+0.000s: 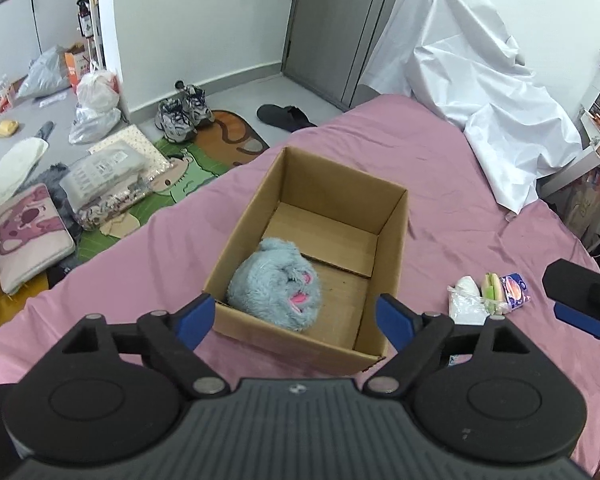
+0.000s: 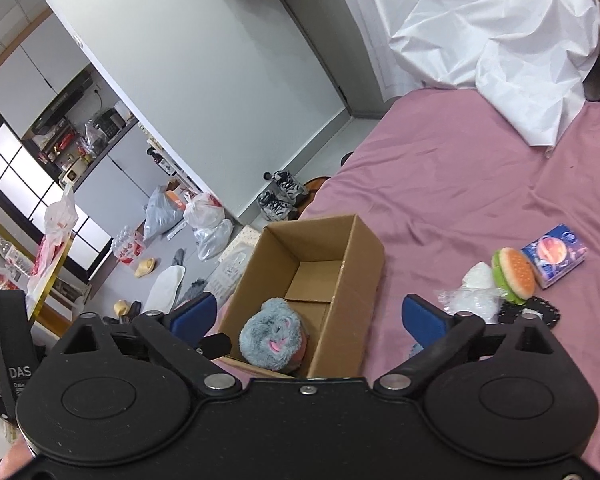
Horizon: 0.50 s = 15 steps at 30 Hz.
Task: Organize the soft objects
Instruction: 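Open the right gripper to release the plush and lift away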
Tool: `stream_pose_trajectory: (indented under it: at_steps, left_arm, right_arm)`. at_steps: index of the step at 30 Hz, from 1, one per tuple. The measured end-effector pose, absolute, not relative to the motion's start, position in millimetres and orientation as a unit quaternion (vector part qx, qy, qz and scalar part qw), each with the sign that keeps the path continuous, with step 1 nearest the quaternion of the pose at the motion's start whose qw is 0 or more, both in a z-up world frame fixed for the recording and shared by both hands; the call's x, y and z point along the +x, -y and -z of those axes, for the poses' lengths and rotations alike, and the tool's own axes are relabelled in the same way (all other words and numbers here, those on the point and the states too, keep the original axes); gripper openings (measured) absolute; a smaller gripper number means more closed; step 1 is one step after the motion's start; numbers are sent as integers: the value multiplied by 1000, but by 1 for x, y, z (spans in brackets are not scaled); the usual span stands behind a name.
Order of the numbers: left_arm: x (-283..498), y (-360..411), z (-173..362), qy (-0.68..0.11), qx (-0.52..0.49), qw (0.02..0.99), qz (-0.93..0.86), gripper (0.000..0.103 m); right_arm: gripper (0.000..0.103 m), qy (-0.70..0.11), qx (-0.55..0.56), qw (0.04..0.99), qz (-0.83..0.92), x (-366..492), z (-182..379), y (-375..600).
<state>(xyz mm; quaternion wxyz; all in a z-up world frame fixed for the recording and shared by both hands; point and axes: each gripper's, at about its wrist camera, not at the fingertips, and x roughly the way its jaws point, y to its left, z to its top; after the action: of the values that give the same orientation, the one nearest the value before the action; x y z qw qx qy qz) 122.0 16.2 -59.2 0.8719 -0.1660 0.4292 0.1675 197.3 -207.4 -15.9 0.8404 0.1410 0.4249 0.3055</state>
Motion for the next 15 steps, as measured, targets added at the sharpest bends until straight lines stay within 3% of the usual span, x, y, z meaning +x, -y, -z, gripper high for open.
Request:
stream_pose_trajectory:
  at_steps: [9, 15]
  left_arm:
    - [116, 7, 36, -402, -143, 891, -156, 103]
    - [117, 21, 26, -390, -136, 897, -155, 103]
  right_arm:
    - [103, -413, 142, 851, -291, 194, 7, 234]
    - [103, -404, 152, 857, -281, 196, 4, 255]
